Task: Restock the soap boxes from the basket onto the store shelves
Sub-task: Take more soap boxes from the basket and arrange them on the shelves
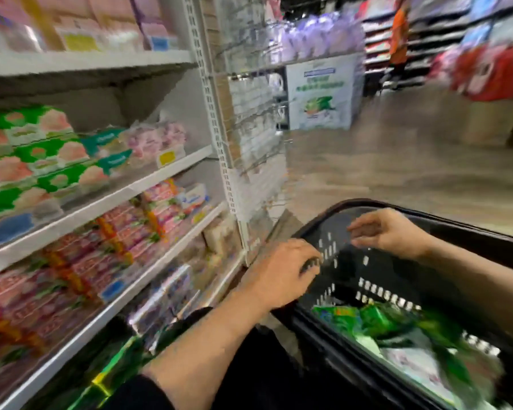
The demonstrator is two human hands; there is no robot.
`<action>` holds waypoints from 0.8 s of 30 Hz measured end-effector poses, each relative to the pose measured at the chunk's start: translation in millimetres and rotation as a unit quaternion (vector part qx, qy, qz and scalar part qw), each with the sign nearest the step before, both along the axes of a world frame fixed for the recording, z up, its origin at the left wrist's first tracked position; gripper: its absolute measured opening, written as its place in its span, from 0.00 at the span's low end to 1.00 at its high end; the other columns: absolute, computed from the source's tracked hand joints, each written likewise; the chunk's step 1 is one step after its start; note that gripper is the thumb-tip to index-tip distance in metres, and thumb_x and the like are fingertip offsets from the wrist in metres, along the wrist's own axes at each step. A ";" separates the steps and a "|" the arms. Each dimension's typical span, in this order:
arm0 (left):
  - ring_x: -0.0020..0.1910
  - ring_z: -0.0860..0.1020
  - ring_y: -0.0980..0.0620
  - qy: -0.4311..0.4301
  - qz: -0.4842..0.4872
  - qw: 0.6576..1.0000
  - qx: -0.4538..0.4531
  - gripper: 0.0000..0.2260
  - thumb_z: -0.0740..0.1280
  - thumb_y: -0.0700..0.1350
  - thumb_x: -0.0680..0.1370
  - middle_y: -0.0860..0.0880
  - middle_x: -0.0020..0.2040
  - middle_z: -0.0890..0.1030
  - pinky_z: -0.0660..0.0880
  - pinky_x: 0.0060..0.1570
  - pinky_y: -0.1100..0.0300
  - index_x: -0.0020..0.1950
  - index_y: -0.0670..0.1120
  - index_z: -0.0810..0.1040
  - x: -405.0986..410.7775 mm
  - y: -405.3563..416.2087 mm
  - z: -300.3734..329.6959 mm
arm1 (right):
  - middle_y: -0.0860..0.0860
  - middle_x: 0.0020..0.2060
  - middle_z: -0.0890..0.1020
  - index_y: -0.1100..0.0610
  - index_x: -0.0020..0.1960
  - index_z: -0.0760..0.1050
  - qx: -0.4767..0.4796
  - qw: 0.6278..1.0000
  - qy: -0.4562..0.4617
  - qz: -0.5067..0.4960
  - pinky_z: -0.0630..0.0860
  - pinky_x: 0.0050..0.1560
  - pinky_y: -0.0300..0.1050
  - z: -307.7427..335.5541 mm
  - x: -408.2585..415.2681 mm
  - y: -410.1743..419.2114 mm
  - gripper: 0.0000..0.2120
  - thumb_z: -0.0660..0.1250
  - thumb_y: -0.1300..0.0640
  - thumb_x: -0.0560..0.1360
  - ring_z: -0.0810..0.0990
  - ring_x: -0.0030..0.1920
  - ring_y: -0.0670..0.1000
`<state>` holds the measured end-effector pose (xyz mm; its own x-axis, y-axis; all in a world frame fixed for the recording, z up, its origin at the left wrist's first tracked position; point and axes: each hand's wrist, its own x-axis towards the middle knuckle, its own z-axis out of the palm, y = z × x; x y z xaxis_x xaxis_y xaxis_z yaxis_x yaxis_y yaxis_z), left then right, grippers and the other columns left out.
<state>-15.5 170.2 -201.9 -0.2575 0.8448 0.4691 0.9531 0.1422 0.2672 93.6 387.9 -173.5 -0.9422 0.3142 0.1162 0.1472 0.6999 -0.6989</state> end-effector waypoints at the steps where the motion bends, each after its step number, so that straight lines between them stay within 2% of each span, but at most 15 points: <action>1: 0.49 0.80 0.44 -0.010 -0.025 0.999 -0.021 0.09 0.69 0.42 0.73 0.43 0.48 0.84 0.71 0.53 0.56 0.50 0.40 0.83 8.0 18.0 -6.6 | 0.54 0.39 0.85 0.52 0.44 0.80 0.001 1.000 -0.016 -0.022 0.77 0.44 0.38 -12.7 16.8 13.8 0.12 0.77 0.65 0.67 0.82 0.37 0.47; 3: 0.56 0.78 0.46 -0.021 -0.057 0.994 -0.089 0.12 0.70 0.45 0.75 0.45 0.55 0.82 0.71 0.59 0.55 0.57 0.43 0.81 19.0 48.6 -20.6 | 0.52 0.37 0.85 0.51 0.44 0.81 0.009 0.997 -0.048 -0.058 0.76 0.43 0.40 -35.3 46.2 36.2 0.10 0.78 0.62 0.66 0.81 0.37 0.47; 6: 0.63 0.74 0.48 -0.018 -0.080 0.976 -0.203 0.19 0.71 0.46 0.75 0.47 0.62 0.78 0.69 0.64 0.54 0.66 0.45 0.76 25.8 89.5 -41.6 | 0.51 0.37 0.84 0.57 0.48 0.82 -0.004 0.990 -0.103 -0.094 0.74 0.39 0.31 -65.3 78.8 59.4 0.11 0.77 0.63 0.67 0.79 0.34 0.42; 11: 0.64 0.72 0.44 0.010 -0.042 0.936 -0.348 0.29 0.74 0.46 0.72 0.44 0.64 0.74 0.69 0.64 0.52 0.71 0.47 0.70 19.2 140.8 -70.1 | 0.49 0.37 0.82 0.57 0.50 0.82 -0.013 0.976 -0.180 -0.124 0.72 0.37 0.32 -108.6 96.9 85.4 0.12 0.76 0.63 0.67 0.80 0.40 0.47; 15: 0.63 0.74 0.44 0.034 0.001 0.913 -0.407 0.32 0.76 0.47 0.69 0.45 0.62 0.74 0.73 0.61 0.50 0.71 0.48 0.69 -3.1 168.0 -94.4 | 0.43 0.34 0.76 0.59 0.54 0.81 0.000 0.966 -0.230 -0.119 0.67 0.33 0.30 -134.0 74.3 96.6 0.16 0.76 0.60 0.67 0.76 0.41 0.47; 17: 0.63 0.74 0.44 0.041 0.025 0.900 -0.433 0.33 0.77 0.48 0.68 0.47 0.63 0.73 0.74 0.60 0.49 0.70 0.49 0.68 -13.4 174.7 -110.9 | 0.47 0.41 0.80 0.58 0.55 0.81 -0.014 0.961 -0.246 -0.123 0.70 0.39 0.34 -151.3 57.5 98.9 0.17 0.76 0.58 0.67 0.77 0.46 0.49; 20: 0.63 0.73 0.44 0.030 0.013 0.878 -0.478 0.32 0.77 0.49 0.68 0.46 0.63 0.73 0.74 0.60 0.49 0.69 0.47 0.69 -27.3 175.5 -139.0 | 0.49 0.50 0.79 0.60 0.57 0.79 -0.053 0.954 -0.263 -0.135 0.71 0.47 0.39 -183.6 36.5 94.3 0.19 0.76 0.56 0.68 0.78 0.52 0.51; 22: 0.64 0.73 0.44 0.023 -0.006 0.864 -0.503 0.32 0.78 0.48 0.67 0.45 0.64 0.73 0.72 0.61 0.50 0.68 0.46 0.71 -35.5 174.1 -155.6 | 0.53 0.57 0.79 0.62 0.61 0.76 -0.052 0.950 -0.279 -0.134 0.73 0.54 0.42 -204.6 25.8 88.4 0.25 0.76 0.53 0.69 0.78 0.57 0.54; 24: 0.65 0.72 0.44 0.015 -0.023 0.851 -0.525 0.33 0.79 0.48 0.66 0.44 0.65 0.74 0.71 0.63 0.51 0.68 0.45 0.71 -43.3 174.4 -168.8 | 0.55 0.61 0.78 0.62 0.64 0.73 -0.052 0.947 -0.283 -0.140 0.71 0.56 0.42 -222.9 18.3 84.4 0.30 0.76 0.49 0.68 0.76 0.60 0.55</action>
